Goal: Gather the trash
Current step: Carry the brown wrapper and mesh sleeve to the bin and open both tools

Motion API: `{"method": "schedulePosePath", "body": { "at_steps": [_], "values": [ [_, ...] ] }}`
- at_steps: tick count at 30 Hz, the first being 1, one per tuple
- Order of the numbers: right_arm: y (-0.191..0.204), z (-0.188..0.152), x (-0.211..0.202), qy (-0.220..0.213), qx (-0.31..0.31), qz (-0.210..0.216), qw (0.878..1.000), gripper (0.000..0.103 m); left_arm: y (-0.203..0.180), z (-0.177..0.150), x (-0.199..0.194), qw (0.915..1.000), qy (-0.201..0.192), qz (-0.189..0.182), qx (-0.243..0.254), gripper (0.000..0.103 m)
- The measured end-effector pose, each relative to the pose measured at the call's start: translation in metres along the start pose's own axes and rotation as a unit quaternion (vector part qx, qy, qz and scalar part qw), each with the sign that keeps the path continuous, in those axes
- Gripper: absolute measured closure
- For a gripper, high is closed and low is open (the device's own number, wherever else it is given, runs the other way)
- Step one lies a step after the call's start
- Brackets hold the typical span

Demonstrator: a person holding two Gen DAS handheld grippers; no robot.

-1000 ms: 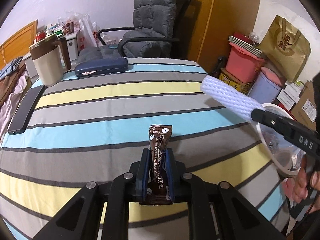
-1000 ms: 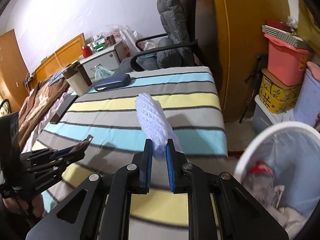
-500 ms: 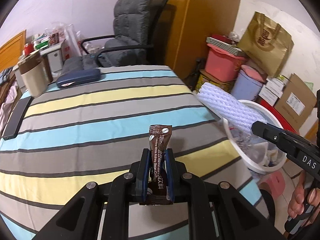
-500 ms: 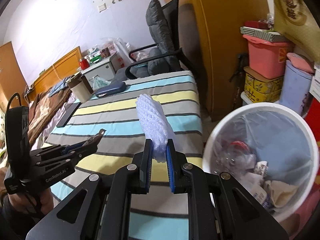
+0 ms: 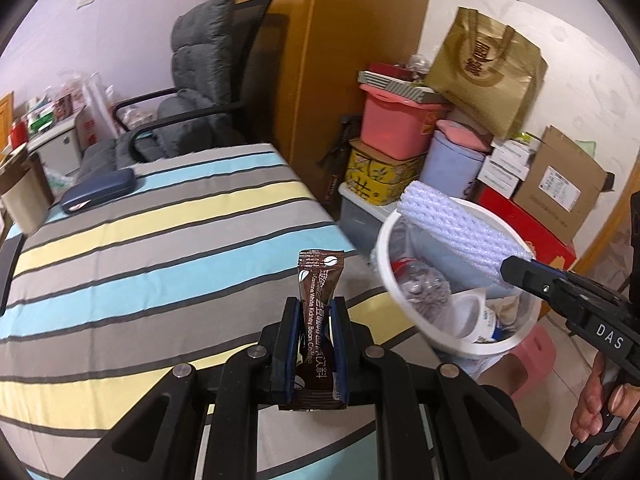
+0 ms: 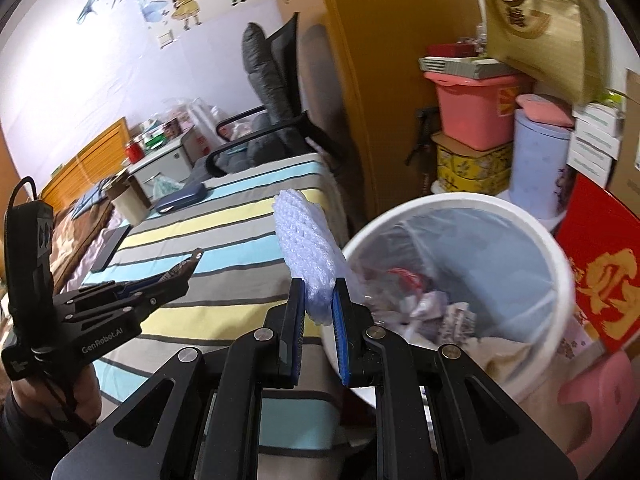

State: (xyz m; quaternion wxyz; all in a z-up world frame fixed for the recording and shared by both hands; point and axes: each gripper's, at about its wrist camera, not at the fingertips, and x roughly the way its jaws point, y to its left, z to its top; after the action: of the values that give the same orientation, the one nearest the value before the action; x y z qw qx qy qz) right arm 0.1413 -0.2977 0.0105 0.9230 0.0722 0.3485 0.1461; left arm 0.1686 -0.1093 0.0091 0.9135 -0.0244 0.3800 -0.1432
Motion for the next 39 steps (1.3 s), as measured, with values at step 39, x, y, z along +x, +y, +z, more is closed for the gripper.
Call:
{"method": "schedulePosePath", "body": {
  "at_steps": [39],
  "values": [
    [-0.082,-0.013,-0.006,0.023,0.071,-0.089,0.993,0.084,-0.116,0.040,0.096,0.9908,0.032,-0.104,0.080,0.087]
  ]
}}
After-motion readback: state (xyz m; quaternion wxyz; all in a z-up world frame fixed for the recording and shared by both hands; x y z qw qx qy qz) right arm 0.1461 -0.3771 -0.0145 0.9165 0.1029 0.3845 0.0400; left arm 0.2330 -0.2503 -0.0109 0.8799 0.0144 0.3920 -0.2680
